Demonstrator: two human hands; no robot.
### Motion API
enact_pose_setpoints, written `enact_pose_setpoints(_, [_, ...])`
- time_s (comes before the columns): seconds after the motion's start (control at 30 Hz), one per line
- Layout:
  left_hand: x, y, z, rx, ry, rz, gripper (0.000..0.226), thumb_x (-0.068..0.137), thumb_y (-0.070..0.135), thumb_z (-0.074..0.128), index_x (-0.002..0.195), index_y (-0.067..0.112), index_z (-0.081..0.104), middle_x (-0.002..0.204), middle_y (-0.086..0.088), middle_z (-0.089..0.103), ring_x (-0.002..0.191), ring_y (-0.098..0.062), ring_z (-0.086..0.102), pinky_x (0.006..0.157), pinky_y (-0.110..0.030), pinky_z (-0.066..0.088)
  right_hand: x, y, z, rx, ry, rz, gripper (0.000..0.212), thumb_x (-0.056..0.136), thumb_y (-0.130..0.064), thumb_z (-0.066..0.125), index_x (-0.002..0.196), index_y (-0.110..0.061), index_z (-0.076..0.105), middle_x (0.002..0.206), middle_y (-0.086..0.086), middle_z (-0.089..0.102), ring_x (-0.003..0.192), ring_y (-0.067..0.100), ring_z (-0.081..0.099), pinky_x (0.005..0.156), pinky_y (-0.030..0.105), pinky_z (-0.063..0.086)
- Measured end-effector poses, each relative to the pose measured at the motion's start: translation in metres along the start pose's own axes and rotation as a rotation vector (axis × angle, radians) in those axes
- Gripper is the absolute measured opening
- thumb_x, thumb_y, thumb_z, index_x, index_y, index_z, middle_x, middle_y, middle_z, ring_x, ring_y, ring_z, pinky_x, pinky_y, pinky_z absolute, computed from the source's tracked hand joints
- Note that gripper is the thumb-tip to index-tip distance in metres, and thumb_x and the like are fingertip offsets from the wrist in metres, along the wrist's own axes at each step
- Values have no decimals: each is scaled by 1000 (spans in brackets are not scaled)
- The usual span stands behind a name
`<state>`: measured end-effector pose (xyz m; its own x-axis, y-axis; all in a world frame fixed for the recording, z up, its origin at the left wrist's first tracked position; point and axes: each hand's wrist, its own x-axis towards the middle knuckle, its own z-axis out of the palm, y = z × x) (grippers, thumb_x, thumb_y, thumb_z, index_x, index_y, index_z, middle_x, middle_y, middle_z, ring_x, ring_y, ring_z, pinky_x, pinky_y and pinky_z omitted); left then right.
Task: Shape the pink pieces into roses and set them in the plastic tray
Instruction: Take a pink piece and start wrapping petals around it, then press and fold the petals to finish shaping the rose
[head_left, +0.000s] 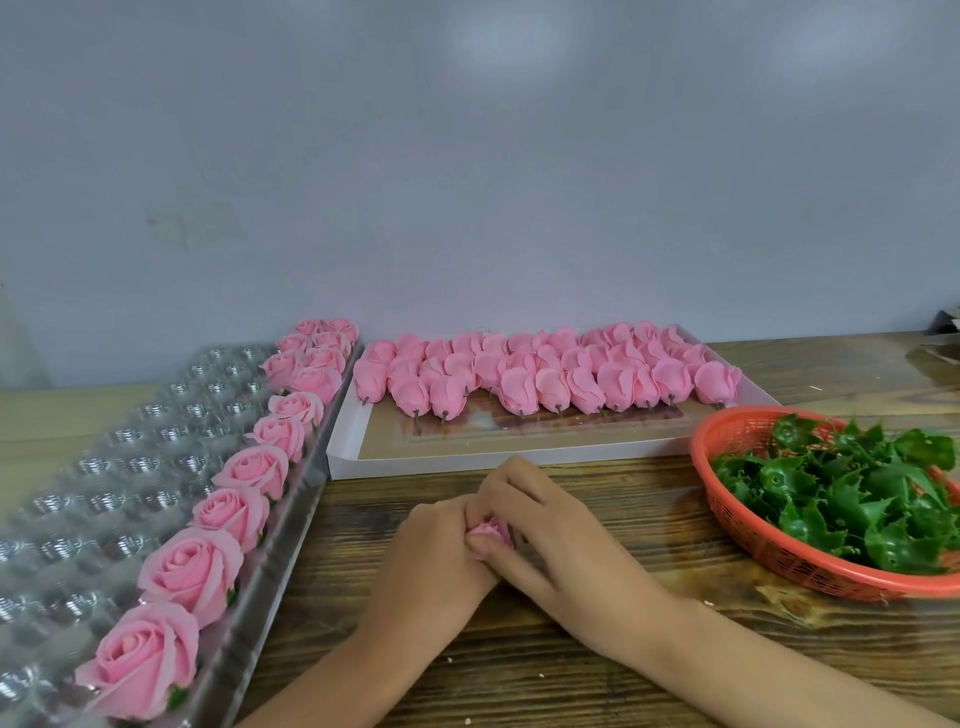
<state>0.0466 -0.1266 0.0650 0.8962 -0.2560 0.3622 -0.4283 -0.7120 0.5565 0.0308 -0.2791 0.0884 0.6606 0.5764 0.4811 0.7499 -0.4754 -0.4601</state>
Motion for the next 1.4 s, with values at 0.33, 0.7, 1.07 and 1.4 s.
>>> enact_pose_setpoints(0.33, [0, 7, -7, -282, -119, -89, 7, 77, 35, 65, 73, 37, 61, 75, 27, 65, 76, 11, 60, 67, -3, 43, 12, -10, -35, -381, -182, -257, 19, 100, -33, 52, 106, -22, 67, 107, -4, 63, 87, 13, 56, 74, 30, 44])
enact_pose_setpoints(0.7, [1, 9, -11, -430, 0, -182, 24, 82, 28, 69, 61, 22, 59, 56, 10, 56, 57, -2, 52, 57, -12, 43, -7, 48, -185, -667, -367, 769, 14, 93, -25, 62, 80, -29, 64, 78, -15, 67, 76, 0, 65, 54, 9, 41])
enact_pose_setpoints(1.07, [1, 11, -12, -434, -6, -192, 24, 83, 28, 68, 61, 23, 57, 56, 11, 55, 56, 0, 51, 56, -10, 43, -21, 81, -180, -600, -662, 957, 26, 84, -25, 76, 98, -33, 56, 94, -11, 62, 81, 1, 59, 62, 13, 45])
enact_pose_setpoints(1.4, [1, 12, -14, -443, -16, -202, 25, 84, 29, 67, 62, 20, 57, 55, 8, 53, 56, -2, 50, 58, -15, 43, -21, 78, -185, -618, -631, 956, 21, 87, -21, 72, 86, -39, 60, 77, -12, 60, 66, 1, 58, 54, 14, 43])
